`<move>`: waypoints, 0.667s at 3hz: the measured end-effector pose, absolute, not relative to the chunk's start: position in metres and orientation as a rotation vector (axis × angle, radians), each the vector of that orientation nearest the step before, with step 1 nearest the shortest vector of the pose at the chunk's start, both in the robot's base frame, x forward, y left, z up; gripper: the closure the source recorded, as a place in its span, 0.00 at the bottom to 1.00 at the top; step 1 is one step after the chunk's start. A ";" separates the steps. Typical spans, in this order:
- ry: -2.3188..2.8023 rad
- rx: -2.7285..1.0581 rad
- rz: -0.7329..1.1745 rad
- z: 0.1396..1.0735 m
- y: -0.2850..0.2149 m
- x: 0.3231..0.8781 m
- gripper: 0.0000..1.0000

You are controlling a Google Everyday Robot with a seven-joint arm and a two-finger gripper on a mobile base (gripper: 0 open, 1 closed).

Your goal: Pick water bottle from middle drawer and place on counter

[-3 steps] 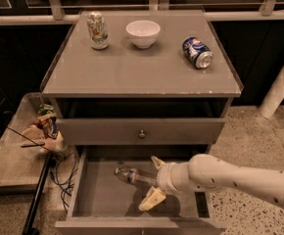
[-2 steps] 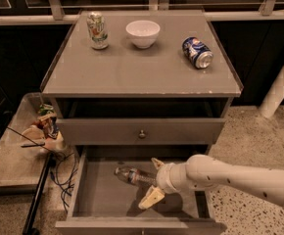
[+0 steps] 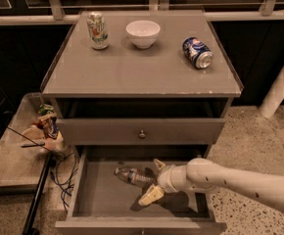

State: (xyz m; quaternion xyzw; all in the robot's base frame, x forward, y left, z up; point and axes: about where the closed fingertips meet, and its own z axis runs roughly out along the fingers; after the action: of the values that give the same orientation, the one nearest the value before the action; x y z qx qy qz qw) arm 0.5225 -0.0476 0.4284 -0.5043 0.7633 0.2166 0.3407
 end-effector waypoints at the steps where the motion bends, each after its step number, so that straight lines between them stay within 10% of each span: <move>1: 1.978 -1.274 0.560 0.412 -0.046 0.534 0.00; 2: 1.985 -1.252 0.563 0.392 -0.044 0.538 0.00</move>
Offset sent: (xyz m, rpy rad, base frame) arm 0.0210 0.0018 -0.0600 0.0350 -0.0067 -0.0649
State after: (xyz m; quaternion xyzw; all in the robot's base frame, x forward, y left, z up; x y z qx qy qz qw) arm 0.5375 -0.0444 0.3920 -0.4848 0.7686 0.2181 0.3559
